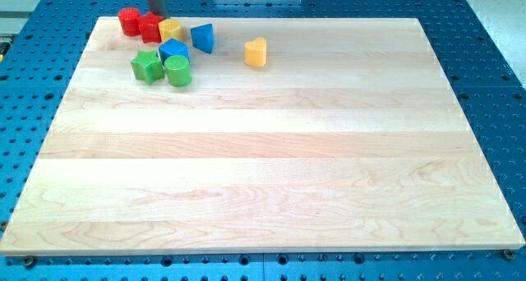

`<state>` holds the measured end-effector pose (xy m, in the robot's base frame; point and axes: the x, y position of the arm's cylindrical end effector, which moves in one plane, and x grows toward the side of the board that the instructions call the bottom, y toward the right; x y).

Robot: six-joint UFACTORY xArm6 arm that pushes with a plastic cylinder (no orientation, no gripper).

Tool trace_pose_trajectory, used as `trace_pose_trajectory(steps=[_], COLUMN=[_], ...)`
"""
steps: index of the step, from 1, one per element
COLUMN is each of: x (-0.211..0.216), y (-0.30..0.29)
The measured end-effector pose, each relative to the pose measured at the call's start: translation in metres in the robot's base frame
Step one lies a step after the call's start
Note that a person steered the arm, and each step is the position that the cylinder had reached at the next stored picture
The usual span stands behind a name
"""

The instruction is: Slightly move down the heart

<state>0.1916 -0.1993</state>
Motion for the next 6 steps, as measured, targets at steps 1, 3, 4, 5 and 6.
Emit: trace_pose_trajectory(steps=[1, 3, 4, 5, 6], x=[0.008, 0.003, 0.000, 0.003, 0.005], y=[-0.027, -0.037, -0.008, 0.077, 0.175])
